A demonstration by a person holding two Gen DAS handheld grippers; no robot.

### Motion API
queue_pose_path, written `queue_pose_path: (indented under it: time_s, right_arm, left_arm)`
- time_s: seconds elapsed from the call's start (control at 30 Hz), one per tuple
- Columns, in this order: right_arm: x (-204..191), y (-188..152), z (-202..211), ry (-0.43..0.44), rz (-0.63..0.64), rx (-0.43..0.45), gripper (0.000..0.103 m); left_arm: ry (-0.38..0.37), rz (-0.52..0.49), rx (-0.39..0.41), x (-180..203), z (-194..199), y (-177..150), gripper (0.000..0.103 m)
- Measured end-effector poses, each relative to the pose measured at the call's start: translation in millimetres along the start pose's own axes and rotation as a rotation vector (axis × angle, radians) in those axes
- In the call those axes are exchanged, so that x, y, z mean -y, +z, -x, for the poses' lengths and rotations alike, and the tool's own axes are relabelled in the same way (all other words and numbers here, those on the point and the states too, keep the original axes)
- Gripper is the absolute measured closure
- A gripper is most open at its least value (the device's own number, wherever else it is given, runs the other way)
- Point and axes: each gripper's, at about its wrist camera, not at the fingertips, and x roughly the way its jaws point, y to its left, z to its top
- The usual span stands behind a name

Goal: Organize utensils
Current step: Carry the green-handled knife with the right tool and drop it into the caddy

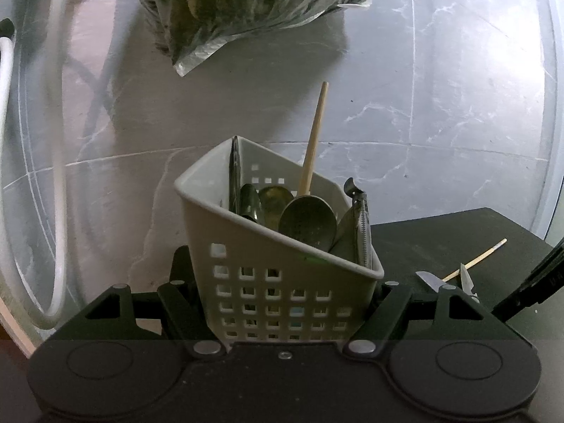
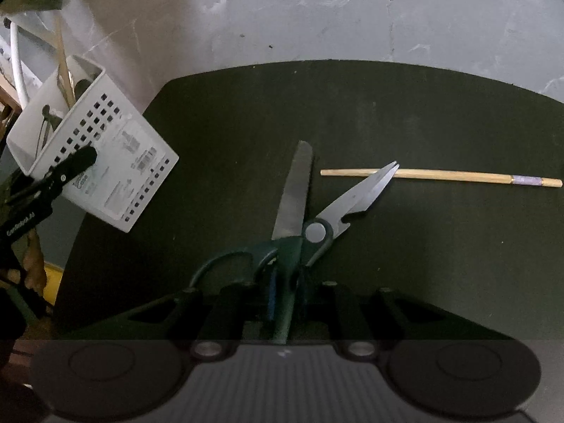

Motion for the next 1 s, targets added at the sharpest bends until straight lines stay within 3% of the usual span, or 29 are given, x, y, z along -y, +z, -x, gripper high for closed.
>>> queue_pose_path:
  time_s: [0.13, 0.2, 0.23, 0.3, 0.37, 0.53, 0.73, 1.0]
  right_arm:
    - [-2, 1, -8, 0.016, 0.023, -0.049, 0.071]
    - [-6, 3, -9, 0.013, 0.032, -0.059, 0.071]
    - [-7, 4, -9, 0.012, 0.039, -0.062, 0.072]
    - [-6, 6, -8, 0.014, 0.033, -0.061, 0.085]
    - [-3, 5, -9, 0.014, 0.008, -0.074, 0.086]
    - [6, 1, 1, 0.054, -0.101, -0.033, 0.087]
    - [17, -11, 23, 0.148, -0.258, 0.079, 0.091]
    - [26, -34, 8, 0.314, -0.495, 0.085, 0.091]
  left_arm:
    - [-0.003, -0.004, -0.002, -1, -1, 0, 0.026]
    - [-0.004, -0.004, -0.004, -1, -1, 1, 0.026]
    - [-0.004, -0.004, -0.004, -1, 0, 1, 0.026]
    - [-0.003, -0.003, -0.004, -1, 0, 1, 0.026]
    - [-0.004, -0.002, -0.005, 0, 0, 1, 0.026]
    - [-0.008, -0.003, -0.003, -1, 1, 1, 0.026]
    - [-0.020, -0.009, 0.001, -3, 0, -1, 0.026]
    - [-0.037, -0.023, -0.003, -7, 0, 0, 0.026]
